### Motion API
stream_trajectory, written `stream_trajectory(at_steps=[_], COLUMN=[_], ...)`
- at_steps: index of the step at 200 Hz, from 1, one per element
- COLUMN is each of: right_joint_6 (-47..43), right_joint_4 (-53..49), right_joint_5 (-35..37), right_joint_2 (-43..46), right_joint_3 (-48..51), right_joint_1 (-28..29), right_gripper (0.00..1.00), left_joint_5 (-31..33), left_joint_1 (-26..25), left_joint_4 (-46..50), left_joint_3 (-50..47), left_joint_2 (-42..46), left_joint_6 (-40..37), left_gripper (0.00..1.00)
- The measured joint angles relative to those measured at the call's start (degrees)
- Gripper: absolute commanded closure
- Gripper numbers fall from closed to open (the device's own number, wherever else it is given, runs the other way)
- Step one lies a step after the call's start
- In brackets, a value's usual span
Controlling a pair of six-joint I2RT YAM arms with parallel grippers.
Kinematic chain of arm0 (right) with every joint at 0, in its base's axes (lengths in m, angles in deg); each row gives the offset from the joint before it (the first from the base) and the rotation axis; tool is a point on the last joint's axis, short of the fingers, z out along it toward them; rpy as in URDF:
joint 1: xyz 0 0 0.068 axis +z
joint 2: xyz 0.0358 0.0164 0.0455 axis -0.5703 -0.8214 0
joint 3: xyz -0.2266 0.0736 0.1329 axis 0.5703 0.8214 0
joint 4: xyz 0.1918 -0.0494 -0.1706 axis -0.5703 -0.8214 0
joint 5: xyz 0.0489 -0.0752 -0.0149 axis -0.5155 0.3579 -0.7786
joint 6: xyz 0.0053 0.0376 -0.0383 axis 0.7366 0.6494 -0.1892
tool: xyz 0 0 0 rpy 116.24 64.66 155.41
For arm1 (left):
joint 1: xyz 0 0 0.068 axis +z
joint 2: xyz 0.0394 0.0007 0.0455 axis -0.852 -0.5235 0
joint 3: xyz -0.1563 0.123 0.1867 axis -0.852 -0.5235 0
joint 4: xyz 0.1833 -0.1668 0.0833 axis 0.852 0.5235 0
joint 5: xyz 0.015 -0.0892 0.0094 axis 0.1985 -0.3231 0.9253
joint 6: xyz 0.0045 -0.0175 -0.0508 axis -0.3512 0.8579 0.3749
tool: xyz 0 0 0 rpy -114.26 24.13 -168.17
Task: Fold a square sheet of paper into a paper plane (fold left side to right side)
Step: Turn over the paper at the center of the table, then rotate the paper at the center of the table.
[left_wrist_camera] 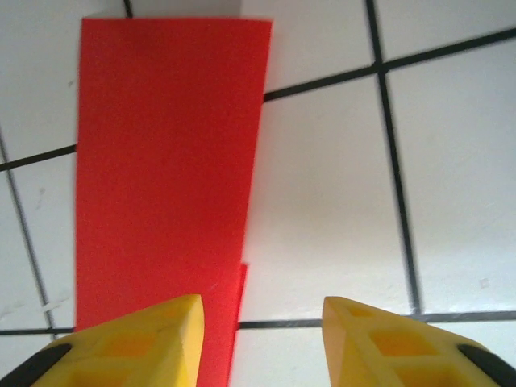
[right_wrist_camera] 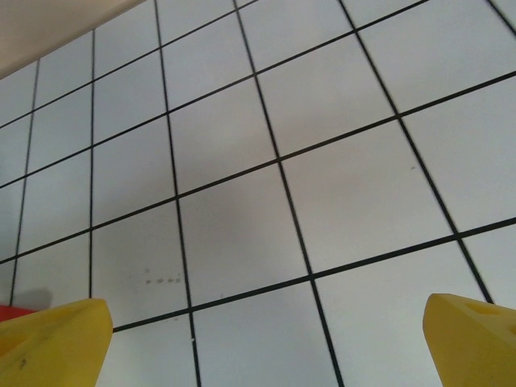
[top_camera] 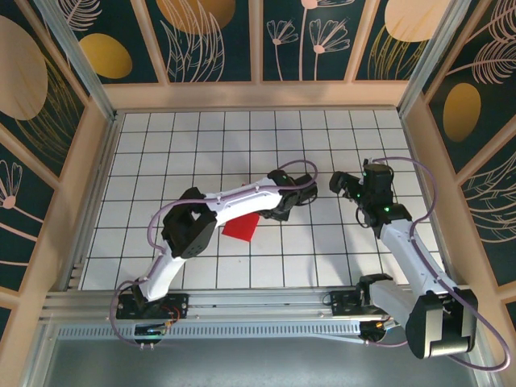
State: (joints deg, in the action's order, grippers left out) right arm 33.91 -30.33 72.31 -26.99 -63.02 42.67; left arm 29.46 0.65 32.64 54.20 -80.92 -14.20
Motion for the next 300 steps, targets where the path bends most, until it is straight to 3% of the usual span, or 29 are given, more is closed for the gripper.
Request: stream_trajectory(at_steps=[31,50,83,129,171,217,300], right_joint_6=[0.6,2.0,6.7,14.9,22.1,26.6,27.5], right_joint_4=[0.3,1.2,5.1,13.7,20.9,27.1,30.4], right_joint_5=[-8.6,-15.9,-25.0,-28.2,-27.1,-25.3,-25.0], right_joint_2=[-1.5,-3.1,-6.9,-14.3,-24.3,-33.5,-43.9], right_joint_3=[0.0,0.0,0.1,0.2,-0.5,-2.9,-7.4], right_joint_1=[-0.1,0.0,3.1,14.8,25.3,31.2,32.2], right_gripper=[0.24,0.37,0.50,0.71,1.00,1.00,1.00], left_joint_5=[-4.5,-8.4,-16.5,-28.0,-35.4,-38.0,-37.0], left_joint_1=[3.3,6.7,14.2,23.8,29.8,32.0,32.0], left_joint_4=[-8.0,-15.5,-30.4,-49.0,-61.6,-67.2,-67.7], left_joint_3=[-4.1,-11.9,-27.2,-44.3,-57.4,-61.4,-63.5], left_joint_2=[4.2,11.2,24.6,34.5,39.5,41.0,43.4], left_joint_6=[-2.6,-3.8,-4.3,-3.0,0.2,1.5,1.3], left_gripper=[0.52,0.51,0.51,0.51,0.51,0.52,0.52])
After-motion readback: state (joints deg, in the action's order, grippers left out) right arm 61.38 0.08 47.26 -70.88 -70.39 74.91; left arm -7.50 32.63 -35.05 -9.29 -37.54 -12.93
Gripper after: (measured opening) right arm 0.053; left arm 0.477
